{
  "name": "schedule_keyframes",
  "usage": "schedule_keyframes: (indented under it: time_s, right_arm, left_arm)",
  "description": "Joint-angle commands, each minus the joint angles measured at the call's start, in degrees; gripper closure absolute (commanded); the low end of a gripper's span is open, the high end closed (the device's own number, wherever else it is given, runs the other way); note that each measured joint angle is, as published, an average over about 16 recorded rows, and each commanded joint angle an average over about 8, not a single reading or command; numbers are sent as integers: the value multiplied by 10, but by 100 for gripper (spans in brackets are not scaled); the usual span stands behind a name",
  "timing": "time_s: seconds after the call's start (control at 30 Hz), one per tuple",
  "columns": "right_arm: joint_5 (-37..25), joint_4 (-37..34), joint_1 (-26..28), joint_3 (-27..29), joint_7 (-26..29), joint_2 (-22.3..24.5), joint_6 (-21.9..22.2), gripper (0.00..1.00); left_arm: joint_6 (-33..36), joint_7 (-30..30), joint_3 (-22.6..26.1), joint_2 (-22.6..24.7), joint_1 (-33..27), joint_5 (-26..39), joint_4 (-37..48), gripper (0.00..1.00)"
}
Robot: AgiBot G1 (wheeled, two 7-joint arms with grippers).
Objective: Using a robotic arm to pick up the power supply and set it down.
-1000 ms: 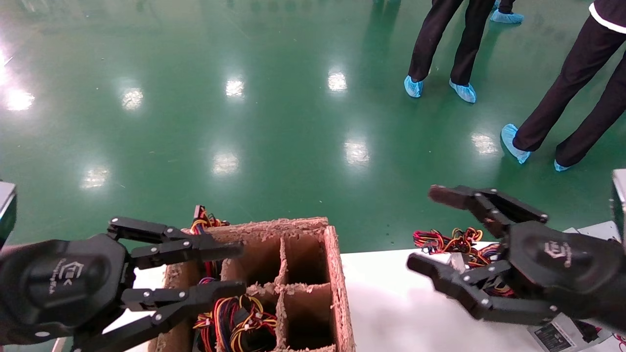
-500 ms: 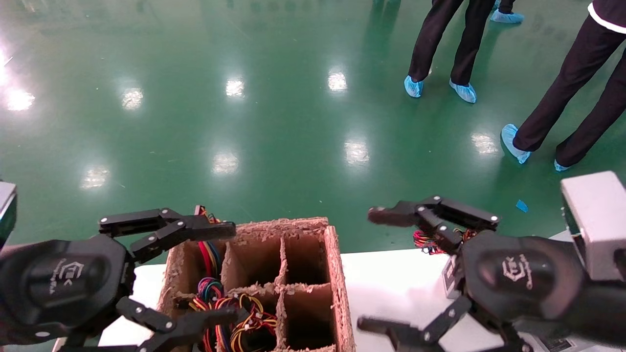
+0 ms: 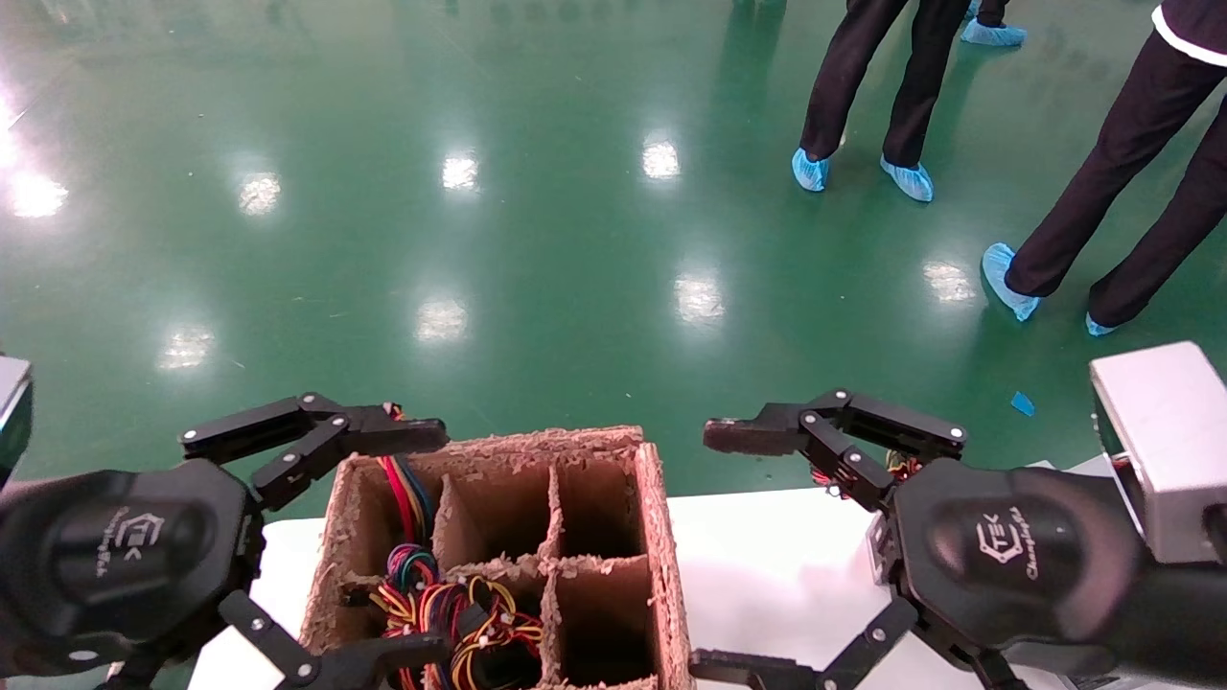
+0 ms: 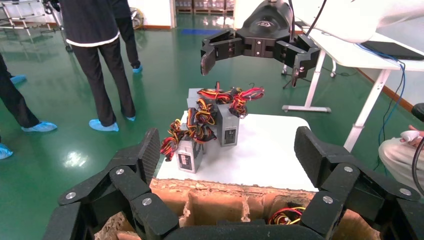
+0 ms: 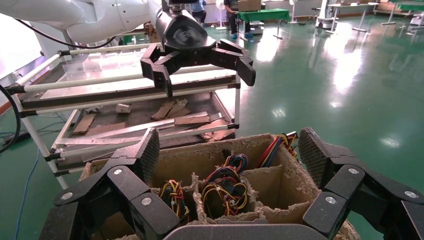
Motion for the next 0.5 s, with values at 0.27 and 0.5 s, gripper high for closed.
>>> schedule_keyframes:
  time_s: [0.27, 0.5]
  right_arm:
    - [-2, 0, -8, 8, 1, 0, 3, 0]
    - [-2, -1, -11, 11, 1, -1, 4, 0]
  left_arm:
    - [0, 0, 0, 0, 0, 0, 0, 0]
    - [0, 0, 0, 0, 0, 0, 0, 0]
